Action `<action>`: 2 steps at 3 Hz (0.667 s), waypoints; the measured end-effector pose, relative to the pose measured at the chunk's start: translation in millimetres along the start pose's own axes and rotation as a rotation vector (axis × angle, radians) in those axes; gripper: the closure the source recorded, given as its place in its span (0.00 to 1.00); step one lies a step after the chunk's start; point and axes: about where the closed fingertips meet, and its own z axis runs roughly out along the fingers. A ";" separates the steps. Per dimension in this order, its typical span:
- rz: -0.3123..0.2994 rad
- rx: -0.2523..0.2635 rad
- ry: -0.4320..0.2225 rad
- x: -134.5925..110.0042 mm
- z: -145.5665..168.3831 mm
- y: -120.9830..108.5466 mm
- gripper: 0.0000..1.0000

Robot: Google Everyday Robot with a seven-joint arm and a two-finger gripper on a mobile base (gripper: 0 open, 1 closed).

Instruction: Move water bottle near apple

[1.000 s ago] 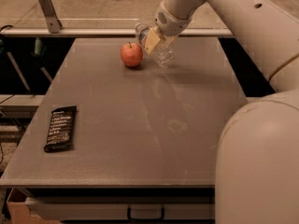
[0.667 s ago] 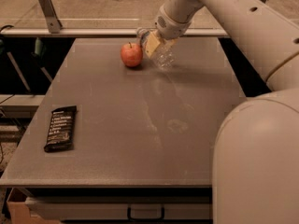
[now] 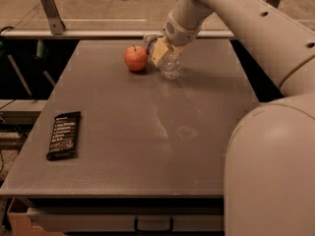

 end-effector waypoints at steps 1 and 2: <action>0.008 0.001 0.006 5.2 3.0 -0.5 0.13; 0.010 0.001 0.011 10.8 4.9 1.9 0.00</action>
Offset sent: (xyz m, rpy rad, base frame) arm -0.0118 -0.0058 -0.0060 -0.0072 0.0065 -0.0142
